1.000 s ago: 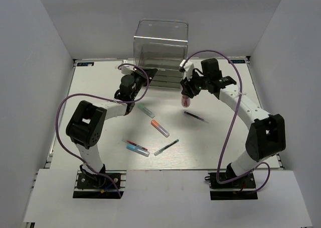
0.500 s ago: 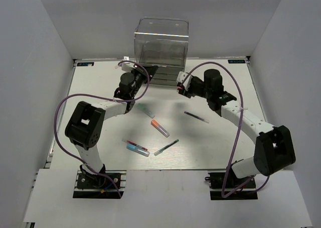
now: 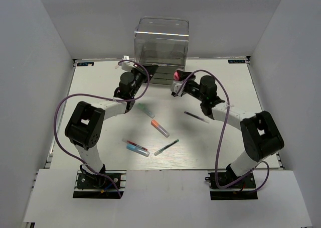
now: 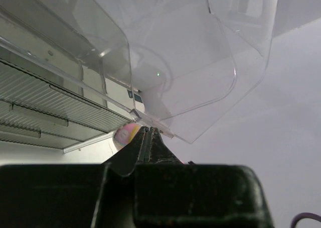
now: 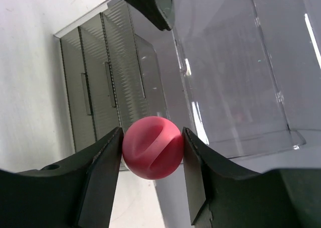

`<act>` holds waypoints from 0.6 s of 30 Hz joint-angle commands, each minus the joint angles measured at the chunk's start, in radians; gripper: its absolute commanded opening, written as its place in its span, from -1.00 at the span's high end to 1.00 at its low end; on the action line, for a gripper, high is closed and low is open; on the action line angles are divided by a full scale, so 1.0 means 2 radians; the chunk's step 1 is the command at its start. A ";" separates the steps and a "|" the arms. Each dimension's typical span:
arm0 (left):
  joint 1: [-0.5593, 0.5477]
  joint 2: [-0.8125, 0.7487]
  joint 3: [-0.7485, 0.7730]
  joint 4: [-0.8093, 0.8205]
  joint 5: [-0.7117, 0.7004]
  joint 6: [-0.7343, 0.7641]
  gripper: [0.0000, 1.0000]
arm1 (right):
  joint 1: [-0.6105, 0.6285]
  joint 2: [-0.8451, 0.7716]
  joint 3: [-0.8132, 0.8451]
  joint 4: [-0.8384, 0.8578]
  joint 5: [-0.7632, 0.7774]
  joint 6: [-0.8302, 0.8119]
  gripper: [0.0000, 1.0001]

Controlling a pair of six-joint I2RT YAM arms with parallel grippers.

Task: Sort the stationery into containers
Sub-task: Place the stationery in the storage box.

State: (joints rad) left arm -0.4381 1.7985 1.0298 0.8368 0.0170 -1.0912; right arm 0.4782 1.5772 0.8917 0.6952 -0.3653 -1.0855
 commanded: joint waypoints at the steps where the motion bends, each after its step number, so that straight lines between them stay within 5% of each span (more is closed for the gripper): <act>1: 0.000 -0.042 0.031 0.028 -0.002 0.006 1.00 | -0.001 0.014 0.020 0.107 -0.001 -0.043 1.00; 18: 0.000 -0.042 0.031 0.028 0.002 0.006 1.00 | -0.003 0.083 0.003 0.225 -0.022 -0.128 1.00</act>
State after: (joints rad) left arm -0.4381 1.7916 1.0428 0.8379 0.0227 -1.0882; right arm 0.4778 1.7439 0.8864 1.0145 -0.3908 -1.2995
